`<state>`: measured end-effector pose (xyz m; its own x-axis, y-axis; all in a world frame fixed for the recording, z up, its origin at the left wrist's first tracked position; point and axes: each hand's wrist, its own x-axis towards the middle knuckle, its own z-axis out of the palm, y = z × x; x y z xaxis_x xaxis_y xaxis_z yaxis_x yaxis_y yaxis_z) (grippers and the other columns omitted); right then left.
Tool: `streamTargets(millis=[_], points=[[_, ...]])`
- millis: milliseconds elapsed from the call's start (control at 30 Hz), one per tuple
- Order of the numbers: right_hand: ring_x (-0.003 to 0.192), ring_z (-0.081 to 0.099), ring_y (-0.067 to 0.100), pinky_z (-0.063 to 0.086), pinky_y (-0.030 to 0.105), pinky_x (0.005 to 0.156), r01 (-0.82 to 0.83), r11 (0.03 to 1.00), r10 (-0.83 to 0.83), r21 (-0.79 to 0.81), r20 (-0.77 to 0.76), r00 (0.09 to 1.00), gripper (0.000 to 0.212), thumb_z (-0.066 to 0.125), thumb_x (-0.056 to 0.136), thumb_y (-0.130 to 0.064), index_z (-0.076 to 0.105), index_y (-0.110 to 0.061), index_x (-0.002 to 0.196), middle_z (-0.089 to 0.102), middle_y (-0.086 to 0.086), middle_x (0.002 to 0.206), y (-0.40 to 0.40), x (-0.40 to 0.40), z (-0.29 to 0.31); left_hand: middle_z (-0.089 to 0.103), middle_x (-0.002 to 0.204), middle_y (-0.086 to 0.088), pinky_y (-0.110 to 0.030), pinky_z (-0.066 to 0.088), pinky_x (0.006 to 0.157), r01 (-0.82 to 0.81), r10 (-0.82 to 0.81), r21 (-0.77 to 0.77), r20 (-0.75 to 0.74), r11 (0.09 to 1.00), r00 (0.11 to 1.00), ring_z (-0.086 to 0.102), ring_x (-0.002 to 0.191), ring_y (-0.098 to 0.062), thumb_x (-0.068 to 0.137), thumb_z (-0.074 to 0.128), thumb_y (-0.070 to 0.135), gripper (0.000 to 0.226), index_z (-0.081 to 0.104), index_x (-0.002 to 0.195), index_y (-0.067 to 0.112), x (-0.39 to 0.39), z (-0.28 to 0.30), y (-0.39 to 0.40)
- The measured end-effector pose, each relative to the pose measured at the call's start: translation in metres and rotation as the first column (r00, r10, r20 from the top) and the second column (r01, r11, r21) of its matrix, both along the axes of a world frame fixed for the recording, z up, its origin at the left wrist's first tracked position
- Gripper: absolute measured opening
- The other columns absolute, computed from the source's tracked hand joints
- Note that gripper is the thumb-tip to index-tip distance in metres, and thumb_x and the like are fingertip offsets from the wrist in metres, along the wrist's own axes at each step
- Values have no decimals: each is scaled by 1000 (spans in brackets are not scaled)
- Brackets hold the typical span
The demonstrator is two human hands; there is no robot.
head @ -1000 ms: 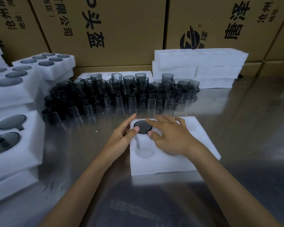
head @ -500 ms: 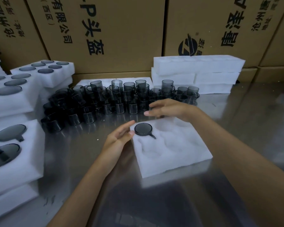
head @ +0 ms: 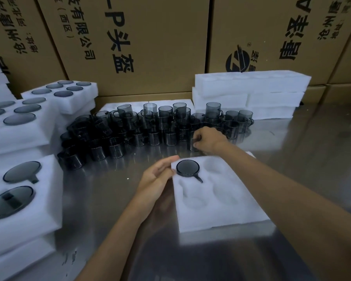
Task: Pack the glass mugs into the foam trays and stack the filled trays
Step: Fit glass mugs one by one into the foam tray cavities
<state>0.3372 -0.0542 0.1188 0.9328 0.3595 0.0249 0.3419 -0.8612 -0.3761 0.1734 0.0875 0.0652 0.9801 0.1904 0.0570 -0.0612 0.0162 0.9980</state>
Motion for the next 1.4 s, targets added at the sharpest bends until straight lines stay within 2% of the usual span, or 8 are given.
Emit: streamTargets(millis=[233,400,533,667,867,1067,1200,1400], points=[[114,42,22,42,40,98,-113,986,92,120,163,982,8,69,90,-26,69,-23,98,44,4,113,-29,-27,-1,75,108,6,-28,57,81,62,-61,56,-29,996,998,71,100,-16,92,59,13,28,73,107,33,-11,7,-7],[88,55,15,48,36,86,-199,919,123,341,233,965,8,69,89,-20,63,-24,87,55,-1,105,-62,-69,8,74,111,4,-41,50,101,-17,18,52,-9,999,1000,67,110,-22,90,57,0,37,70,113,26,-15,17,-8],[82,56,5,45,15,74,-225,847,63,482,328,943,21,80,78,-28,61,-35,80,50,-16,104,-81,-111,8,60,128,22,-12,41,100,-91,13,394,197,915,980,50,119,14,92,63,7,49,55,133,32,-18,40,-19],[94,56,4,45,12,75,-280,781,19,558,427,904,37,82,72,-34,57,-36,99,49,-18,107,-88,-144,3,56,131,26,1,37,90,-81,-134,605,302,792,944,46,120,16,85,74,18,66,45,141,35,-26,53,-61],[87,62,16,52,23,79,-133,571,-39,810,188,981,35,75,86,-25,64,-26,119,60,1,105,-106,-153,1,58,108,33,-1,39,84,-99,-117,628,293,772,949,50,102,25,77,83,20,65,52,133,29,-15,52,-82],[88,62,-1,48,16,83,-84,666,34,741,82,996,29,67,93,-15,68,-22,121,63,-4,106,-119,-146,-8,59,103,35,2,38,86,-71,-83,639,209,766,974,53,99,24,67,89,27,62,53,117,38,-7,39,-83],[92,60,-2,45,7,80,-76,697,55,713,53,997,32,63,96,-16,65,-20,128,62,-3,115,-119,-144,-13,64,116,23,-22,46,97,-72,-68,699,171,711,983,59,112,3,71,86,34,70,48,130,35,-6,36,-85],[96,59,-4,41,3,78,-53,725,37,687,38,999,32,58,99,-14,65,-19,130,63,-4,121,-119,-141,-14,65,112,18,-31,53,83,-133,-16,755,186,643,982,62,105,-4,67,82,52,61,45,114,41,-9,34,-91]])
